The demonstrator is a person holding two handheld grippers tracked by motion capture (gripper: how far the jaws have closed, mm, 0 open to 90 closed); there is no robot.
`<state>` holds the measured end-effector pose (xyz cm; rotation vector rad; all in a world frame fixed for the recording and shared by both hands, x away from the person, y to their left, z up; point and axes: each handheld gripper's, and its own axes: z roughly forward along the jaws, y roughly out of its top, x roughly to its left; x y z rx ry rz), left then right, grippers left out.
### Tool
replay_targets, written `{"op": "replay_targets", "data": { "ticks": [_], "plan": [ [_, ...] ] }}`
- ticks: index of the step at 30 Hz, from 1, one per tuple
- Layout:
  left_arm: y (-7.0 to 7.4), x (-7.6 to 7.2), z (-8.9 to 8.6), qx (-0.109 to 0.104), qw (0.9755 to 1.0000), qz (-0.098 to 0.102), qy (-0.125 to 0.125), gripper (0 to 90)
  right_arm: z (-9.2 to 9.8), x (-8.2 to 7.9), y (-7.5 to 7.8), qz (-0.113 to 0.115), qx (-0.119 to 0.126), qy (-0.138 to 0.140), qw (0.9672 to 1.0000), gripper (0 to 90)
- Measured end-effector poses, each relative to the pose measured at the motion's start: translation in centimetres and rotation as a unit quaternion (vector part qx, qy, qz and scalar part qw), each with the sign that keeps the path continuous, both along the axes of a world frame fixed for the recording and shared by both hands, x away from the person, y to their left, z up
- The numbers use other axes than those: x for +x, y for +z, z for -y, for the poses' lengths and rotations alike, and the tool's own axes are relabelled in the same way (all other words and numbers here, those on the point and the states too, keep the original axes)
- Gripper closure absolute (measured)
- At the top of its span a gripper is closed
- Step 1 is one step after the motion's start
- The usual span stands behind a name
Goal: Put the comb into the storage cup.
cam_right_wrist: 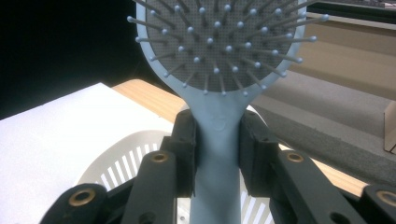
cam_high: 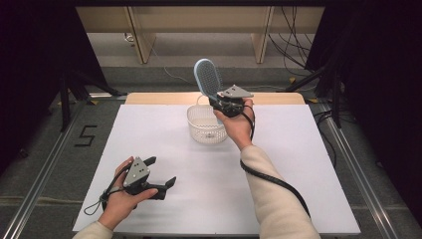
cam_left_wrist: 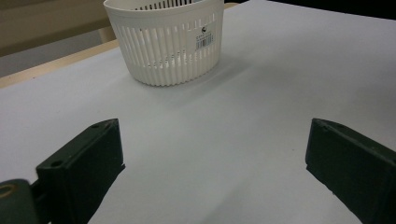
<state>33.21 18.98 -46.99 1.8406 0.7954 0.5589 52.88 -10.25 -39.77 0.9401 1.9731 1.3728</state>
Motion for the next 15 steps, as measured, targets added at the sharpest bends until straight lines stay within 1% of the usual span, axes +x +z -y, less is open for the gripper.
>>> {"op": "replay_targets", "data": {
  "ticks": [15],
  "plan": [
    [0.01, 0.0, 0.01, 0.0, 1.0, 0.0, 0.0, 3.5, 0.02, 0.07, -0.32, 0.0, -0.005, -0.002, 1.0, 70.2]
  ]
}}
